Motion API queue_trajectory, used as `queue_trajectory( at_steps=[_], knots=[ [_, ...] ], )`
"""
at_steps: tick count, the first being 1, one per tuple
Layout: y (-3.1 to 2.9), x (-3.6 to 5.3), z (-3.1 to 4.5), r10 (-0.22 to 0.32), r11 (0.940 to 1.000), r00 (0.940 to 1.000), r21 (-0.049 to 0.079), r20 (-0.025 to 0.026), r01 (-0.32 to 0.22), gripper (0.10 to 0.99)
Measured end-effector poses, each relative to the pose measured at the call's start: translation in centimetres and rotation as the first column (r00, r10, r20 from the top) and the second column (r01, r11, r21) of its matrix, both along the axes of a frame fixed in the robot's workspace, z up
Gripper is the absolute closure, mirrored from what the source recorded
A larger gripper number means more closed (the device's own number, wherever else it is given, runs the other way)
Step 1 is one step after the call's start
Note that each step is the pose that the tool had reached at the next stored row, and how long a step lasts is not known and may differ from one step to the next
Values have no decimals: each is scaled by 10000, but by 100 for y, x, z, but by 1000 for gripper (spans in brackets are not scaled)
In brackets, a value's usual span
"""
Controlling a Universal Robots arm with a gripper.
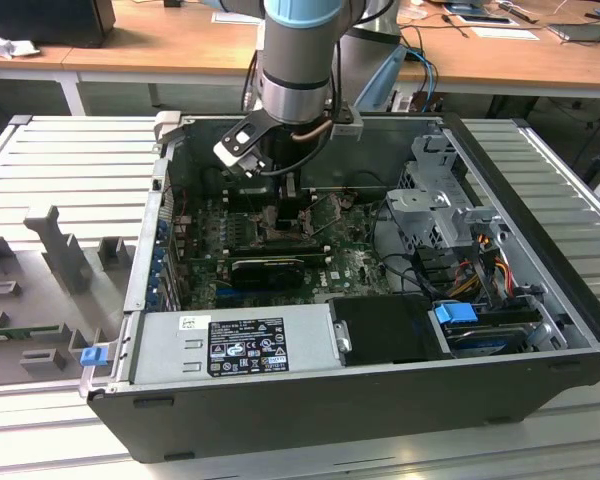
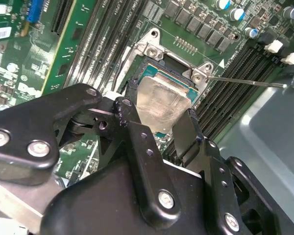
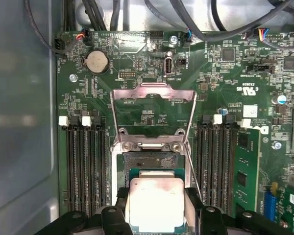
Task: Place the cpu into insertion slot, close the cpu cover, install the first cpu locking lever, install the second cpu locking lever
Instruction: 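Place the cpu into insertion slot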
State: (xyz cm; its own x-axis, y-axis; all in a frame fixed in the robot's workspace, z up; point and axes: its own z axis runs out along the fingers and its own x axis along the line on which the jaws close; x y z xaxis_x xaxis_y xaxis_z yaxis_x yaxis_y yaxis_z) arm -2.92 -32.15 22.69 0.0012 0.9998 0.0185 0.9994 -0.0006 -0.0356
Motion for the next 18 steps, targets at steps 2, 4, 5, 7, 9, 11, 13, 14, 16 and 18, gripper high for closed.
queue_trajectory(
  at_steps=[2,4,5,7,9,11,13,14,16,18],
  knots=[
    [0,0,-5,0,10000,10000,47,90,0,557],
    [1,1,-10,1,10000,9997,55,229,-2,557],
    [0,0,-17,1,10000,9995,59,316,-3,557],
    [0,-2,-38,2,10000,9993,59,364,-4,557],
    [-1,-32,-79,23,10000,9993,70,370,-26,557],
    [0,-62,-103,27,10000,9993,78,385,-31,557],
    [0,-62,-116,18,10000,9992,77,387,-21,557],
    [0,-62,-123,0,10000,9992,78,388,-3,557],
    [1,-62,-143,-30,10000,9992,77,388,27,557],
    [8,-61,-174,-35,10000,9992,77,388,32,557]
  ],
)
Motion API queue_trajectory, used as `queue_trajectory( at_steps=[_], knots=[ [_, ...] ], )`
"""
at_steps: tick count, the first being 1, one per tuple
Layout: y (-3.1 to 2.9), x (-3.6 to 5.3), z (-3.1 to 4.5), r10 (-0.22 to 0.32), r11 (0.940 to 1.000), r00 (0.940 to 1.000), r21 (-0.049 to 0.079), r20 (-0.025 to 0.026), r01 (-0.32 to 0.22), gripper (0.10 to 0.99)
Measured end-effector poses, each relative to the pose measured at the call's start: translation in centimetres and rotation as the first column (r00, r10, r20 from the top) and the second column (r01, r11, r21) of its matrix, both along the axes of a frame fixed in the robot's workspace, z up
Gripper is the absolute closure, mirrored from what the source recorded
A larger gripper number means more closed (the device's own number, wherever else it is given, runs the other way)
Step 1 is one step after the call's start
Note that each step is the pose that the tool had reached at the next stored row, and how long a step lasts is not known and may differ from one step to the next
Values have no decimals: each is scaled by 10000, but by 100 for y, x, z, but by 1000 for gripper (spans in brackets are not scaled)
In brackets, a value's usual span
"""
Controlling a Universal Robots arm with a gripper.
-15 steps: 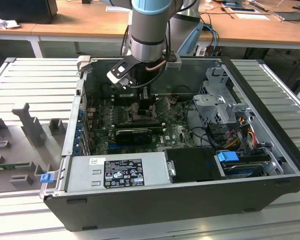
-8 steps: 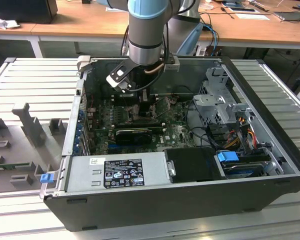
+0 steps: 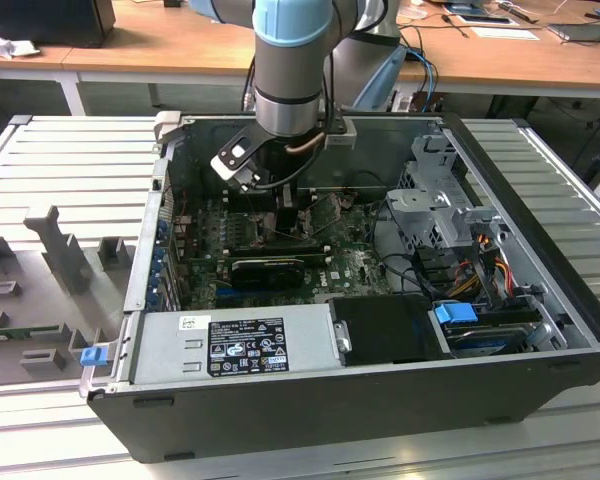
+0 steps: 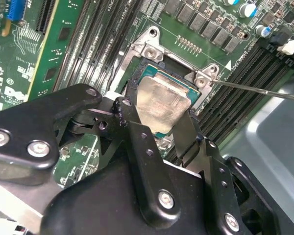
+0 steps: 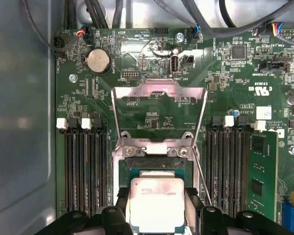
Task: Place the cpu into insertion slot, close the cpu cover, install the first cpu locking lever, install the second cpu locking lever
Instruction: 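Place the cpu into insertion slot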
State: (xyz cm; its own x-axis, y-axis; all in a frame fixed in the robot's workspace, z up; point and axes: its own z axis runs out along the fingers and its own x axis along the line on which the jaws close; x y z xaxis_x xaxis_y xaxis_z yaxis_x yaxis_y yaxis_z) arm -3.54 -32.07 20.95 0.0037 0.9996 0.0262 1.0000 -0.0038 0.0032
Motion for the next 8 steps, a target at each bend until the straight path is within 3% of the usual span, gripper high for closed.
queue_trajectory(
  at_steps=[8],
  knots=[
    [15,17,-49,-1,10000,10000,0,0,1,557]
  ],
)
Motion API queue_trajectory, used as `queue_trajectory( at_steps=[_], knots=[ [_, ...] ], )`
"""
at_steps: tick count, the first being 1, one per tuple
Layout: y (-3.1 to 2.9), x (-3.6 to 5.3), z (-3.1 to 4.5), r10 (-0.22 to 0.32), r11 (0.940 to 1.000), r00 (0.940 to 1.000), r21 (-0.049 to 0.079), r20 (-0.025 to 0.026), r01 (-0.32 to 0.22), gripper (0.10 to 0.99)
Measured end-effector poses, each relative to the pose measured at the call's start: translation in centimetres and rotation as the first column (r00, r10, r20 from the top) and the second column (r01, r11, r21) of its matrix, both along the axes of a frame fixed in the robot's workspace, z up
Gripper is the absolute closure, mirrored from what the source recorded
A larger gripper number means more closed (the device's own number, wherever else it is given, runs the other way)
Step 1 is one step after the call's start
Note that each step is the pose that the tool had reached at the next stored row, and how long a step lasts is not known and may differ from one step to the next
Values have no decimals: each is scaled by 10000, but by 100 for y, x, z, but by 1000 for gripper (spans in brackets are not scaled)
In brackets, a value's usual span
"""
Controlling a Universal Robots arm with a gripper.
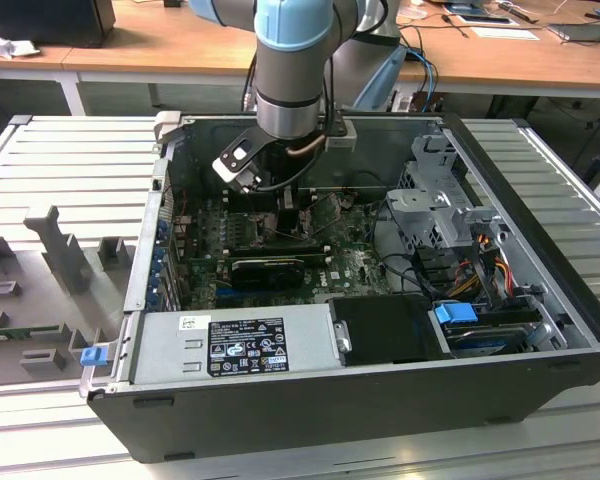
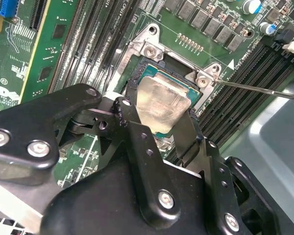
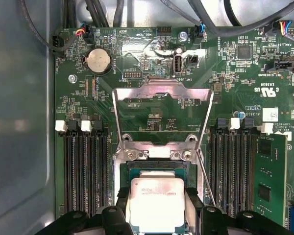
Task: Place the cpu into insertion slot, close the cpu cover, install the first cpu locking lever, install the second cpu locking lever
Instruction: 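Place the cpu into insertion slot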
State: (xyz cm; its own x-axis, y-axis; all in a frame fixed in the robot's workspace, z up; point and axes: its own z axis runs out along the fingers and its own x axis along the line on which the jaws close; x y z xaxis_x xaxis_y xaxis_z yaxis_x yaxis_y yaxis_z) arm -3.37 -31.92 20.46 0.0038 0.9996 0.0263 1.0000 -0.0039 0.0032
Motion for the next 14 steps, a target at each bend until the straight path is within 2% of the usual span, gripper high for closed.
queue_trajectory(
  at_steps=[10,11,12,14],
  knots=[
    [0,7,-41,1,10000,10000,3,1,-1,557],
    [1,7,-42,1,10000,10000,4,2,-1,541],
    [0,7,-42,1,10000,10000,2,1,-1,478],
    [0,7,-38,1,10000,10000,-1,-1,-1,478]
  ],
)
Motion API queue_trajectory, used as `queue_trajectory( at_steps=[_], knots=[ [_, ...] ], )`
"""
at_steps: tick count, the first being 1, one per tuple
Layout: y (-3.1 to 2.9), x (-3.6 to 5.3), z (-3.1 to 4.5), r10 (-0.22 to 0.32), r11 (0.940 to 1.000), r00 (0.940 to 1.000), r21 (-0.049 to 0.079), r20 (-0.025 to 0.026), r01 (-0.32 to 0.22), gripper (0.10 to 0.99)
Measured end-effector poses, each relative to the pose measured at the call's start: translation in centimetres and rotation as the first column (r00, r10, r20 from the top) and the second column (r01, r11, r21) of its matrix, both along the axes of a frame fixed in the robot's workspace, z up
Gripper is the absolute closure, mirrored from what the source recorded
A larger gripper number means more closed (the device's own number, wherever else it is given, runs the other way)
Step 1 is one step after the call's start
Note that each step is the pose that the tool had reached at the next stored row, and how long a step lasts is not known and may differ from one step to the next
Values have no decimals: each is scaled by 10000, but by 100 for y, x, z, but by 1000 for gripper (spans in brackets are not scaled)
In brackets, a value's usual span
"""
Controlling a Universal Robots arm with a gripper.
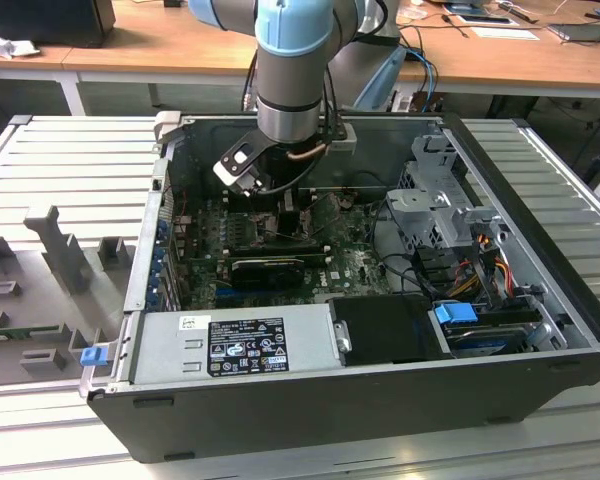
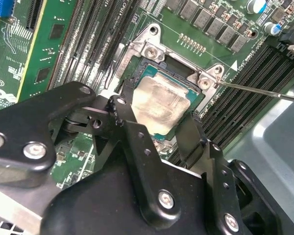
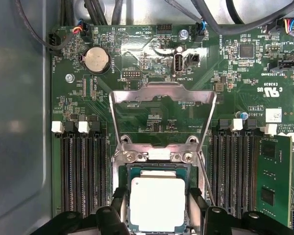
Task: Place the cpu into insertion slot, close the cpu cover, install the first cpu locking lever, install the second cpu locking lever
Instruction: 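Place the cpu into insertion slot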
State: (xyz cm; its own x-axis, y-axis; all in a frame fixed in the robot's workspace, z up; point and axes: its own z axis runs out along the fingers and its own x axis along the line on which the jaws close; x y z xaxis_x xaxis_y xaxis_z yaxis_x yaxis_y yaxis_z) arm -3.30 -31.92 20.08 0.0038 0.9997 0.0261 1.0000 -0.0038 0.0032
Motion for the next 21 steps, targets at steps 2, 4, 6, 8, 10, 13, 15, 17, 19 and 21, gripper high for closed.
queue_trajectory(
  at_steps=[2,4,6,8,10,13,15,17,19,21],
  knots=[
    [0,0,1,1,9999,10000,-132,1,-1,478],
    [-1,0,2,2,9998,10000,-178,-1,-2,478],
    [0,0,1,0,9998,10000,-186,1,0,478],
    [0,0,1,0,9998,10000,-188,0,0,478],
    [0,0,6,0,9998,10000,-191,-1,0,478],
    [0,0,58,0,9998,10000,-189,1,0,478],
    [0,0,87,0,9998,10000,-188,1,0,478],
    [0,0,109,0,9998,10000,-189,1,0,494],
    [0,0,125,0,9998,10000,-189,1,0,561],
    [0,0,134,0,9998,10000,-188,1,0,745]
  ],
)
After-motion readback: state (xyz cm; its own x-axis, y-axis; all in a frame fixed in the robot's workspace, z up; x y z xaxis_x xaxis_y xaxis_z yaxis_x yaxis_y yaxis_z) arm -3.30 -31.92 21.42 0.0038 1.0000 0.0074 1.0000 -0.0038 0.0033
